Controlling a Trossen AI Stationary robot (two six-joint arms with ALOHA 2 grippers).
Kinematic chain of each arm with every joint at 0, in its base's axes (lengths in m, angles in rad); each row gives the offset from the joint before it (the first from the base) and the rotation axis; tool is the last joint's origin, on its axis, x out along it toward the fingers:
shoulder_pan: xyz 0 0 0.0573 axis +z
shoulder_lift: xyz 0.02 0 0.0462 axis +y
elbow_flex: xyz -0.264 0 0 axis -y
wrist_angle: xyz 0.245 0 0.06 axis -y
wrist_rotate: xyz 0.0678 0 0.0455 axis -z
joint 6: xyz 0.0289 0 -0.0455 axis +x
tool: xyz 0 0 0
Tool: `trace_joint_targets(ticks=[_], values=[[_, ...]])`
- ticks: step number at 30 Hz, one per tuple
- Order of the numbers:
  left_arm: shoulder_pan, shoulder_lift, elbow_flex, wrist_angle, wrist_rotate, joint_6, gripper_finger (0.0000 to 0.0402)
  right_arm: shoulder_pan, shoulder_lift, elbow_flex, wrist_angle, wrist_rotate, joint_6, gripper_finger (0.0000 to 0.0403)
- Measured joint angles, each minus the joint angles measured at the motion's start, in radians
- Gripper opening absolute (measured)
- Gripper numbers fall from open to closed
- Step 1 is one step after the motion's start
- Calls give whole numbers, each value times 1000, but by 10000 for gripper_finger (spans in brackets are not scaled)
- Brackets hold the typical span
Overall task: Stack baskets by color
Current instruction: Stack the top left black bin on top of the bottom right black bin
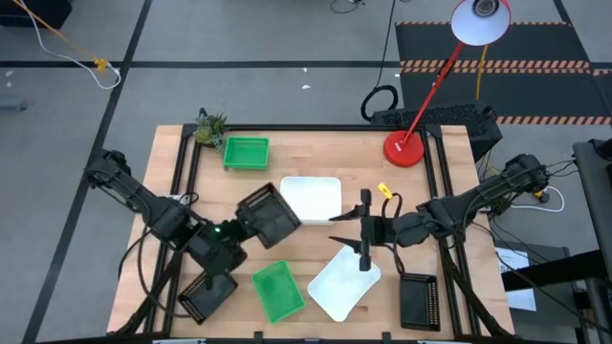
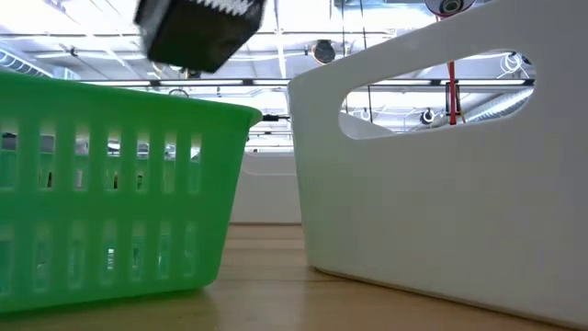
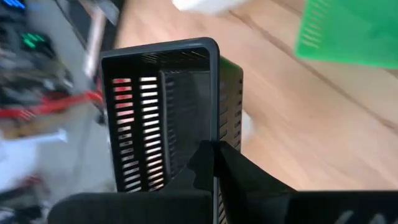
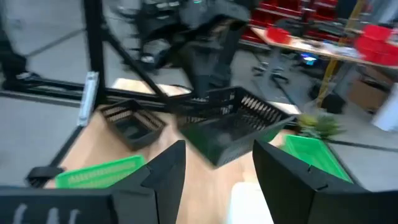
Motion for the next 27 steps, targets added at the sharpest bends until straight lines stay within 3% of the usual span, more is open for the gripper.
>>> trace_joint_targets(ticks=[5,11,16,22,27], values=[[24,75,37,192,-27,233,6,4,63,252,-314,72,33,180],[74,191,91,418,-5,453,7,-36,204,661,-768,67,132,180],[103,315,153,502,26,550,4,-72,334,898,-1024,-62,136,180],[109,427,206,522,26,572,10,-139,417,951,-1241,-189,132,180],[113,465,207,552,27,576,4,-188,448,926,-1296,-216,119,180]])
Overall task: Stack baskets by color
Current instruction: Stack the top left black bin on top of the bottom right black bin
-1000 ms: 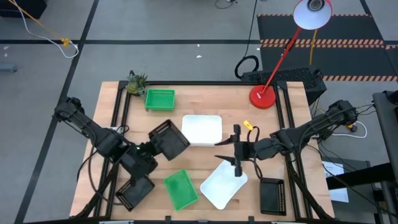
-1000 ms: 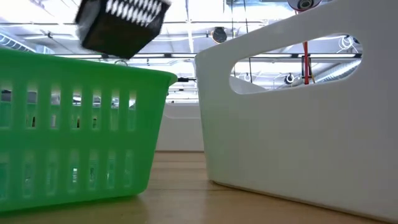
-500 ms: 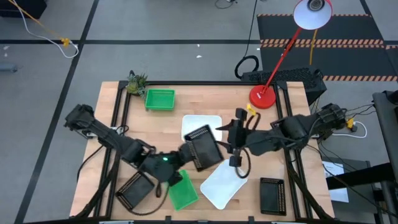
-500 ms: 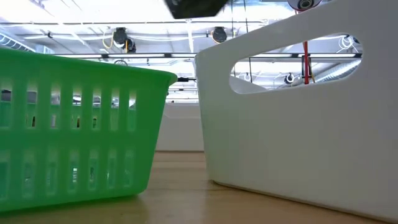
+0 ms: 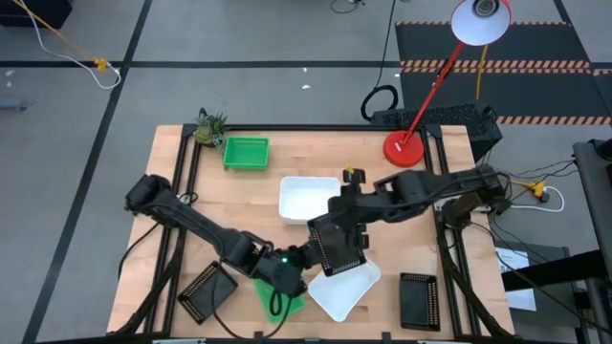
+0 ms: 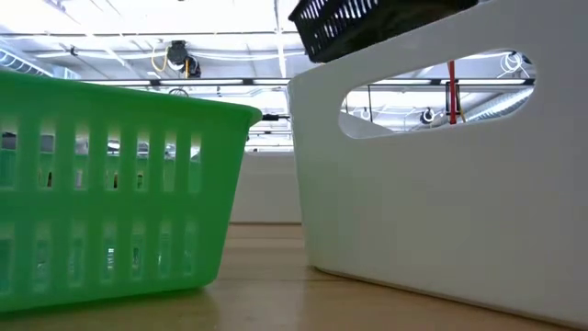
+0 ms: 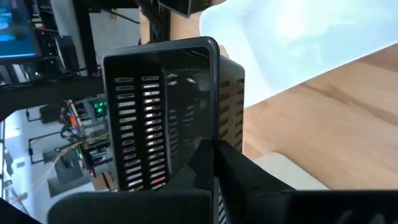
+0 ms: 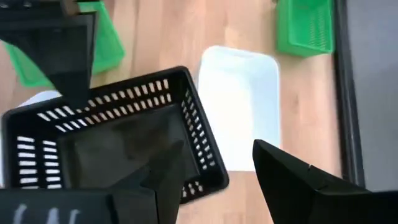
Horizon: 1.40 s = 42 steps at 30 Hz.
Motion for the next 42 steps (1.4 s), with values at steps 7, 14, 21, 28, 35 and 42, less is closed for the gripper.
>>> trace_joint_targets(ticks=[7,14,21,28,35,42], values=[[2,9,0,5,-1,3,9,-58,35,-54,11,-85,-63,180],[2,9,0,2,-1,3,12,-98,36,-143,40,-96,-101,180],[7,9,0,2,-1,3,5,-113,36,-207,75,-112,-131,158],[12,9,0,2,-1,-2,11,-113,35,-222,95,-113,-151,79],[9,9,0,55,4,-72,33,-103,32,-222,85,-165,-153,7],[-46,10,0,146,-99,-210,162,-37,-14,-222,67,-181,-95,3]])
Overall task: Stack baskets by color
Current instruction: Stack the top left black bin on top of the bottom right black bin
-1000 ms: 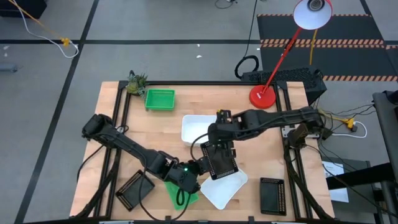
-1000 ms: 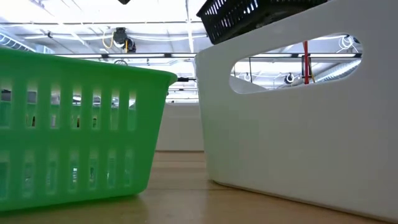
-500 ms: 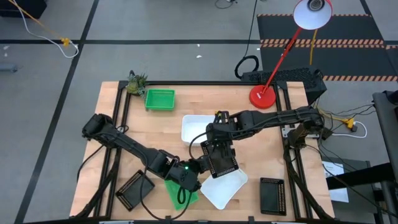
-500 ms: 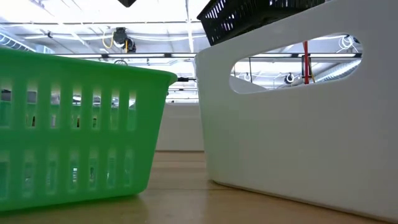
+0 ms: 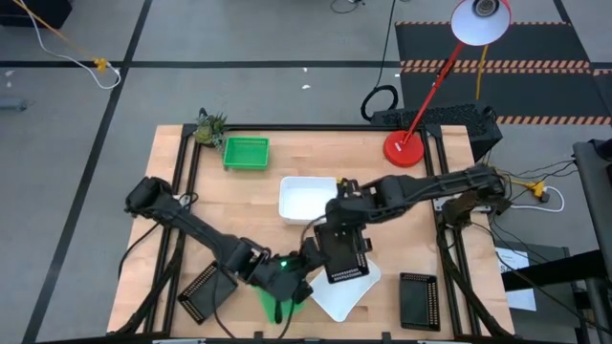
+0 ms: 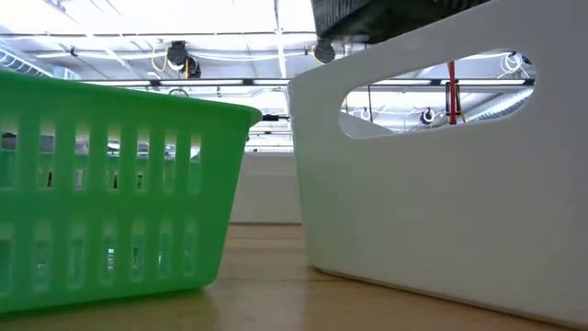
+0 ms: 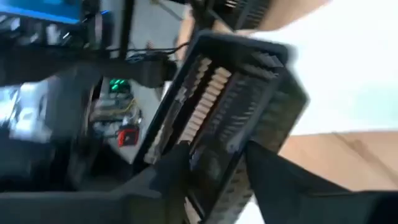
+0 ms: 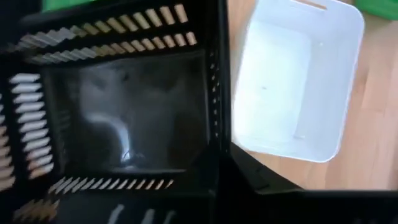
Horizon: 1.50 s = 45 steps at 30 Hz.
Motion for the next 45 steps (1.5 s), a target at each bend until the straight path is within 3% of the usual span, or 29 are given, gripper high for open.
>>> trace_joint_targets(ticks=[4,9,18,28,36,45], values=[[-64,-5,0,2,-128,-75,218,59,-47,0,-36,-3,78,3],[-123,-32,0,-32,-198,-232,248,147,-92,0,-127,-4,201,2],[-160,-79,0,-156,-201,-570,228,380,-142,0,-228,-34,464,1],[-182,-77,0,-162,-139,-777,191,614,-149,-29,-246,-3,754,1],[-197,-77,0,-161,-104,-840,172,704,-206,-226,-209,18,907,0],[-196,-77,0,-162,-42,-887,161,715,-430,-559,-6,-9,968,0]])
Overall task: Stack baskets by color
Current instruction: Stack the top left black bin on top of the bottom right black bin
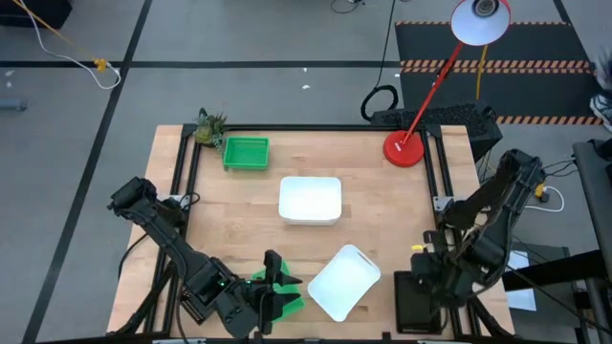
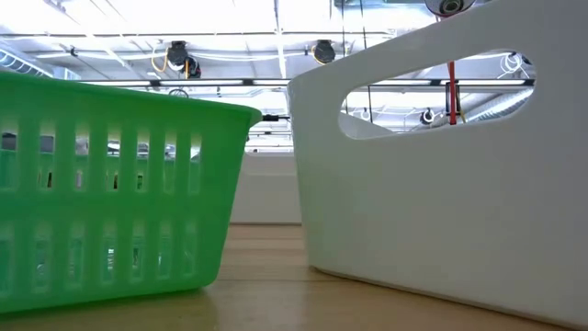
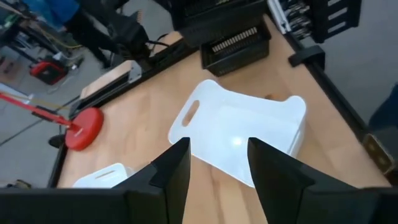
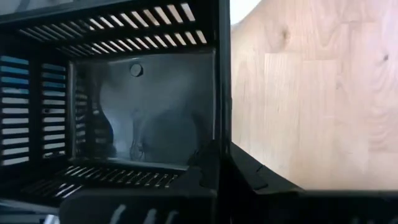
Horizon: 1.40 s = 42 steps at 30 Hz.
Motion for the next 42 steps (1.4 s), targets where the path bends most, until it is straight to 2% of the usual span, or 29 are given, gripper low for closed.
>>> trace_joint_targets(ticks=[8,15,26,42], values=[[-6,0,0,0,3,-18,161,0,-204,-288,181,-36,-1,0],[-3,0,0,0,2,-13,161,0,-284,-432,294,-55,-2,0],[2,0,0,-2,2,-9,161,0,-292,-496,349,-80,8,3],[2,0,0,-2,2,-9,161,0,-246,-498,361,-80,8,6]])
